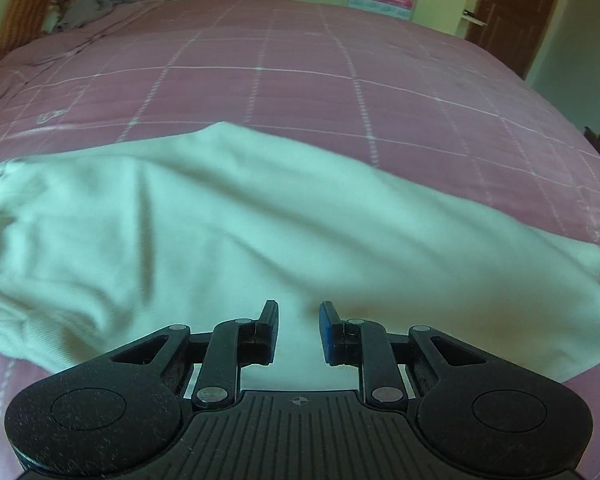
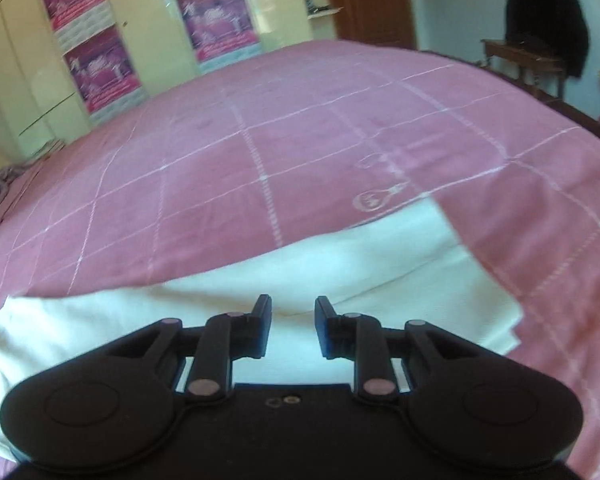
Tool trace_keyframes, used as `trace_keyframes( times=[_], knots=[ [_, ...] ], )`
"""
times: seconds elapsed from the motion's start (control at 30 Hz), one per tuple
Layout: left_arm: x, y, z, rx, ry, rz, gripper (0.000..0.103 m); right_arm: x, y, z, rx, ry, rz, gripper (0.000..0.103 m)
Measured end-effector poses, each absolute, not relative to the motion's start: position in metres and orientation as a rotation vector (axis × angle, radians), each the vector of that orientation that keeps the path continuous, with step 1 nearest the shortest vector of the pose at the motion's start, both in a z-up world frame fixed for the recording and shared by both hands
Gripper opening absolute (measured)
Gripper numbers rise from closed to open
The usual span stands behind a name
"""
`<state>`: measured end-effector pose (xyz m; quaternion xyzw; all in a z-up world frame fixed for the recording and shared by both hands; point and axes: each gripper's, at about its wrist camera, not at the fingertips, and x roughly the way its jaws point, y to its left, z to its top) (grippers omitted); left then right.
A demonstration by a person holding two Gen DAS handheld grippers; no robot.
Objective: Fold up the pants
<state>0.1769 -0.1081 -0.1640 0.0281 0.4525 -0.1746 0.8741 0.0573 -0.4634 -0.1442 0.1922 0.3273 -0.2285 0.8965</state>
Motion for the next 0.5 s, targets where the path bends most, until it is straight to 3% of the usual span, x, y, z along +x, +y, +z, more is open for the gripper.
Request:
trace_keyframes(
  times=[0.23, 0.37, 0.43, 0.5],
  knots=[
    [0.185, -0.253, -0.181, 0.144, 0.974, -0.542, 0.021, 0.123, -0.404, -0.151, 0.233, 0.795, -0.241, 0.021],
    [0.185, -0.287, -0.200, 0.223, 0.951, -0.509, 0.021, 0.135, -0.418, -0.168, 0.077, 0.892, -0.253, 0.018],
    [0.187, -0.286, -0.199, 0.214, 0.948, -0.506, 0.021, 0.131, -0.449, -0.171, 0.071, 0.890, -0.263, 0.002],
    [0.193, -0.285, -0.197, 0.223, 0.932, -0.485, 0.021, 0.127, -0.485, -0.172, 0.032, 0.877, -0.383, 0.003]
  ],
)
